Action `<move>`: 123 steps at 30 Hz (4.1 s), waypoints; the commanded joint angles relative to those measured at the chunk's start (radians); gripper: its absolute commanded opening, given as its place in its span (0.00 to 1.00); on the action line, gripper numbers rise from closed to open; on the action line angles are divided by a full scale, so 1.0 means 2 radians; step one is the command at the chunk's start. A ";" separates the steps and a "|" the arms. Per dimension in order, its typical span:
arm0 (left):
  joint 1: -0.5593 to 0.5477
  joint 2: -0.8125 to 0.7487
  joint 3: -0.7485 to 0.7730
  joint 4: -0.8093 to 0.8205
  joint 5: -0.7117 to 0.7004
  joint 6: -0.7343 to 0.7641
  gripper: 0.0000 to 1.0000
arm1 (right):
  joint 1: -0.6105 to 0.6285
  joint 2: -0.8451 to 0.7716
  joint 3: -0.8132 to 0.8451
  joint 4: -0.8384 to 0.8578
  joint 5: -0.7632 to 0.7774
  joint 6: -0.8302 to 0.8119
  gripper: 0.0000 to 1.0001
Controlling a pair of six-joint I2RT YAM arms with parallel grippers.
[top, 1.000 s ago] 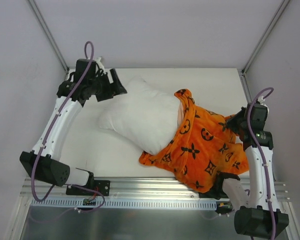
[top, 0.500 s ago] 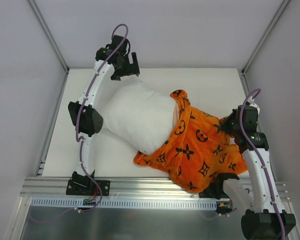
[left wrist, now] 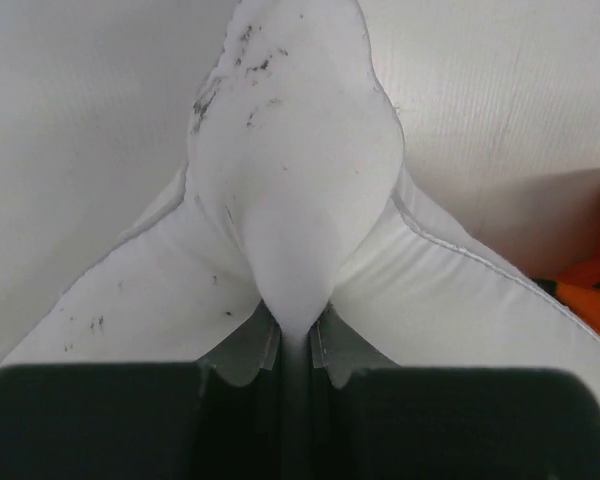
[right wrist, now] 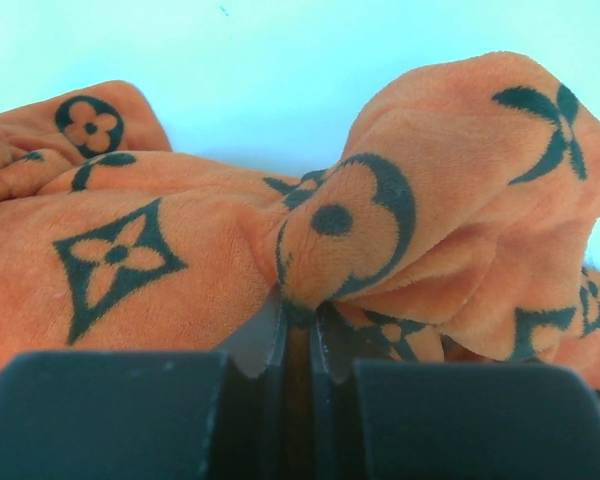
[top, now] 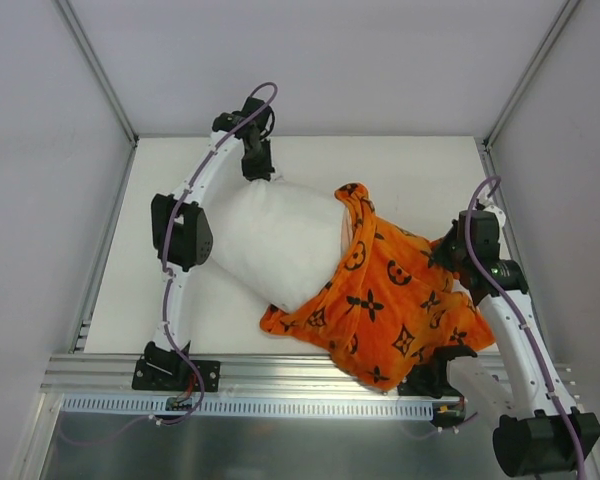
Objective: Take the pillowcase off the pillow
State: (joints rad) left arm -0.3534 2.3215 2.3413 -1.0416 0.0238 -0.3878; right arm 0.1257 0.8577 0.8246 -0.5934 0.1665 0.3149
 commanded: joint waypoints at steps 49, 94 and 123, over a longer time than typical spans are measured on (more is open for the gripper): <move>0.143 -0.480 -0.382 0.171 0.278 -0.035 0.00 | 0.266 0.386 0.333 -0.032 -0.047 -0.049 0.33; 0.295 -0.424 -0.358 0.147 0.199 -0.059 0.99 | -0.063 0.014 0.138 -0.085 -0.142 -0.091 0.96; -0.055 -0.358 -0.535 0.150 0.067 -0.005 0.00 | 0.243 0.048 -0.090 0.004 0.055 -0.017 0.81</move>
State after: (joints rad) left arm -0.4576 1.5440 1.2858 -0.7826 0.1543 -0.3668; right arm 0.6067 0.9398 0.6697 -0.6640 0.1104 0.2153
